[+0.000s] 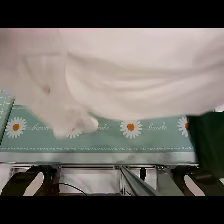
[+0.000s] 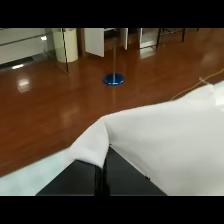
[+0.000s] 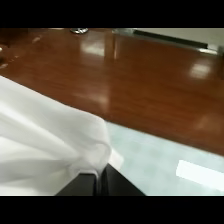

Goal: Fold the shirts.

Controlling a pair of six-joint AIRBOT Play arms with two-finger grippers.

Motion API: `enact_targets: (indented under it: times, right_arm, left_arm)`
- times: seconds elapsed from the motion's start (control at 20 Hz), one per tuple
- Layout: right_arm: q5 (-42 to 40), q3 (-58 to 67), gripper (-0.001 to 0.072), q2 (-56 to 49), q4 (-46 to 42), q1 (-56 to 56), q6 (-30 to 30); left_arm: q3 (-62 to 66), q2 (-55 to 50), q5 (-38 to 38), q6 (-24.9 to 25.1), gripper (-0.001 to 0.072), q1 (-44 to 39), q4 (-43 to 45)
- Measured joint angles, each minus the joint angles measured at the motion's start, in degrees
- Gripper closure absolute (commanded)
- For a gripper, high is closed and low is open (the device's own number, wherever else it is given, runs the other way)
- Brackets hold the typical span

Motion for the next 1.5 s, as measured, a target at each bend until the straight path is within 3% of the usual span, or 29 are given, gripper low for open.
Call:
enact_targets:
  times: [0.25, 0.45, 0.65, 0.9, 0.95, 1.0, 1.05, 1.2, 1.3, 1.5]
  right_arm:
    - [1.68, -13.92, 0.0688, 5.09, -1.22, 0.0, 3.13]
    - [-5.42, -29.31, 0.0688, 3.17, 0.48, 0.0, 4.02]
    - [-14.03, -37.46, 0.0688, -7.02, 0.68, -0.48, 4.02]
    - [-23.37, -37.77, 0.0688, -25.92, 6.43, -6.93, 3.04]
    - [-24.41, -36.96, 0.0685, -29.81, 9.2, -8.41, 2.32]
    - [-24.96, -36.26, 0.0594, -33.11, 11.98, -9.64, 1.55]
    - [-25.7, -35.63, 0.0329, -36.11, 15.02, -10.75, 0.87]
    - [-27.17, -34.32, 0.03, -42.58, 23.34, -14.12, -1.16]
    - [-26.03, -33.11, 0.0301, -44.3, 26.08, -17.62, -2.56]
    - [-16.35, -33.0, 0.0306, -42.66, 25.24, -27.41, -7.41]
  left_arm:
    - [-15.17, 4.92, -2.45, -1.05, 0.0691, 0.11, 0.96]
    - [-32.3, 1.95, 4.9, 0.7, 0.0691, 0.09, -3.56]
    - [-40.44, -9.25, 15.58, 4.0, 0.0691, -1.77, -7.26]
    - [-36.39, -28.5, 24.39, 5.44, 0.068, -4.83, -8.85]
    - [-35.1, -31.71, 24.63, 5.05, 0.0517, -5.35, -8.92]
    - [-33.94, -34.8, 24.76, 4.42, 0.0195, -5.95, -8.92]
    - [-33.09, -37.42, 24.37, 3.76, 0.0197, -6.54, -9.03]
    - [-31.23, -42.36, 19.76, 2.78, 0.0197, -7.08, -7.43]
    - [-29.79, -43.6, 13.64, 1.6, 0.0197, -5.49, -1.62]
    - [-32.92, -40.57, 1.05, -0.83, 0.0198, 2.34, 8.85]
